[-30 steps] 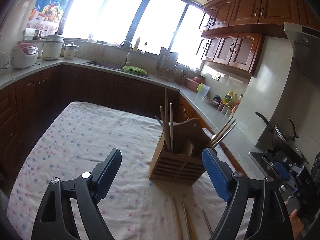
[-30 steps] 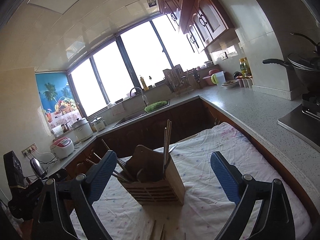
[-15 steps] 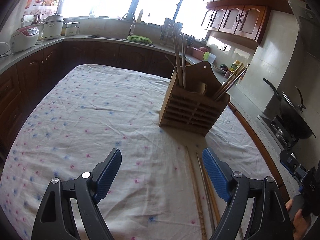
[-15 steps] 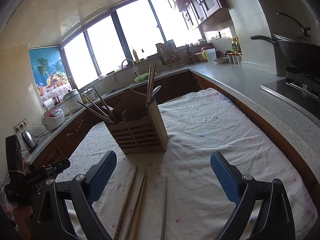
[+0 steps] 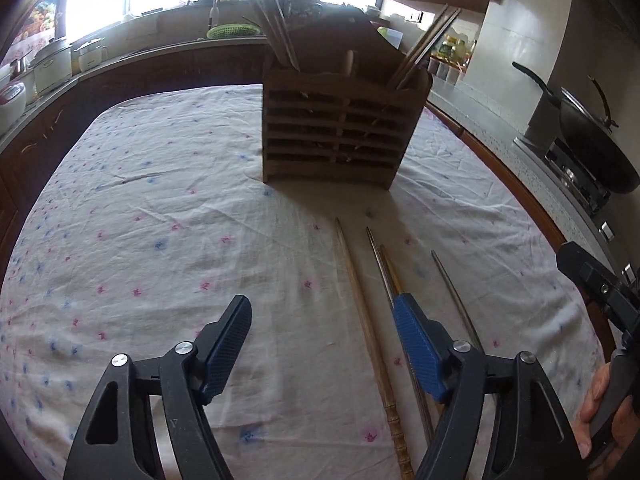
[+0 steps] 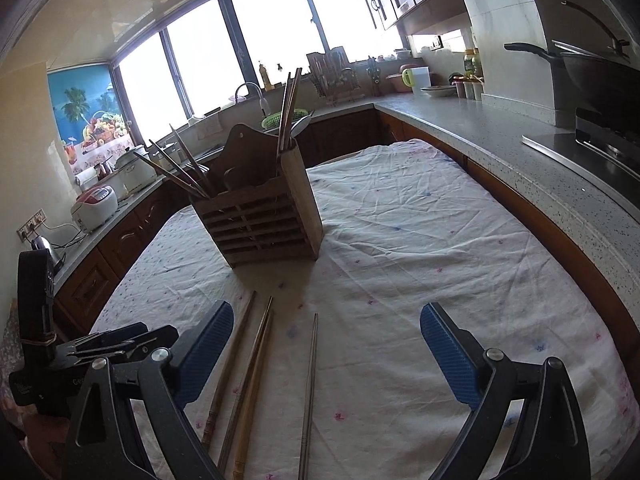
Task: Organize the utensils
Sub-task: 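Move both tools back over the remaining chopsticks on the cloth, then grasp a bamboo chopstick with the left tool while the right tool grasps a metal one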
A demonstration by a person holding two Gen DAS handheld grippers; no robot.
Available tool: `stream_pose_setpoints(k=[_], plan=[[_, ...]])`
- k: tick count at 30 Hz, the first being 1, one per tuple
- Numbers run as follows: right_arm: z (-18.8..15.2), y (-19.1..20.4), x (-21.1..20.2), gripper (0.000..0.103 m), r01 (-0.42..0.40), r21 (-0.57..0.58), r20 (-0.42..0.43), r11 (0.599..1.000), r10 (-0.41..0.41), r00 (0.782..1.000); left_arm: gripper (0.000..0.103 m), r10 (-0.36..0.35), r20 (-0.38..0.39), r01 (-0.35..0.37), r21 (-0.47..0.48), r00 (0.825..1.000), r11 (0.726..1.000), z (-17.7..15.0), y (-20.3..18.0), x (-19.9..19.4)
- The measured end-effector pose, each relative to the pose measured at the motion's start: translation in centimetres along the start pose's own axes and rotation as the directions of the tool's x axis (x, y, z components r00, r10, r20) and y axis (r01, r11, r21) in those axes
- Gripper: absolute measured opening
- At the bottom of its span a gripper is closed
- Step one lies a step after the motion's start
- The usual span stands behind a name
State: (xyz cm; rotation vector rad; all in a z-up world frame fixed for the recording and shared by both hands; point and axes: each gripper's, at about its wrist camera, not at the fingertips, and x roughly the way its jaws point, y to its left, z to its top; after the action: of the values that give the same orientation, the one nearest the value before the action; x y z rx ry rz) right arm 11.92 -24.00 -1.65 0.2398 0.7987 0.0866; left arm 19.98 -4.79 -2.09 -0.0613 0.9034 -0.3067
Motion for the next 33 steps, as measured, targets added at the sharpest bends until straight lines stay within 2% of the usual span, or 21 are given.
stream_pose_setpoints(k=[1,3,5,7,9,11,14,17,19,23,26,29,33], plan=[[-0.1,-0.1,0.2,0.094,0.003,0.002,-0.009,1.000,-0.003,1.000,0.063,-0.003,-0.018,0.003,0.014,1.000,1.000,0.0,-0.4,0.7],[-0.2,-0.4,0.5,0.090,0.008,0.009,-0.024,1.000,-0.008,1.000,0.050,0.006,-0.059,-0.004,0.040,0.998,0.999,-0.2,-1.2,2.5],[-0.3,-0.6,0.9,0.080,0.011,0.013,-0.045,1.000,-0.011,0.999,0.041,0.028,-0.078,-0.022,0.068,0.997,0.997,-0.5,-1.6,3.7],[-0.5,-0.7,1.3,0.073,0.011,0.017,-0.063,1.000,-0.010,0.998,0.038,0.047,-0.070,-0.040,0.102,0.996,0.994,-0.6,-2.0,3.7],[-0.8,-0.6,1.6,0.064,0.008,0.013,-0.079,1.000,-0.007,0.997,0.020,0.021,-0.082,-0.013,0.105,0.996,0.994,-0.8,-1.7,3.4],[-1.0,-0.3,2.0,0.051,0.001,0.005,-0.098,1.000,-0.001,0.995,0.015,0.009,-0.093,0.002,0.115,0.996,0.993,-1.5,-1.1,2.7],[-1.2,0.2,2.5,0.042,-0.025,-0.009,-0.126,1.000,0.023,0.992,0.014,-0.003,-0.103,0.016,0.124,0.995,0.992,-2.6,0.1,1.0],[-1.4,0.8,3.2,0.041,-0.037,-0.030,-0.149,0.999,0.032,0.988,0.015,-0.052,-0.108,0.059,0.068,0.993,0.996,-2.3,1.6,0.0],[-1.5,1.0,4.0,0.041,-0.043,-0.035,-0.171,0.998,0.037,0.985,0.017,-0.057,-0.098,0.062,0.042,0.994,0.997,-1.5,2.2,-0.2],[-1.6,1.4,5.7,0.041,-0.044,-0.055,-0.212,0.997,0.031,0.977,0.018,-0.040,-0.085,0.042,0.026,0.996,0.999,0.4,2.3,0.8],[-1.6,1.5,7.2,0.040,-0.039,-0.072,-0.246,0.997,0.020,0.969,0.018,-0.021,-0.104,0.024,0.030,0.994,0.999,1.6,1.8,2.5],[-1.5,1.7,8.8,0.038,-0.030,-0.095,-0.281,0.995,0.002,0.960,0.018,-0.006,-0.153,0.009,0.023,0.988,1.000,2.1,1.7,4.7],[-1.4,2.4,10.0,0.033,-0.011,-0.153,-0.293,0.988,-0.035,0.955,0.018,0.016,-0.138,-0.011,0.037,0.990,0.999,2.5,1.3,5.3]])
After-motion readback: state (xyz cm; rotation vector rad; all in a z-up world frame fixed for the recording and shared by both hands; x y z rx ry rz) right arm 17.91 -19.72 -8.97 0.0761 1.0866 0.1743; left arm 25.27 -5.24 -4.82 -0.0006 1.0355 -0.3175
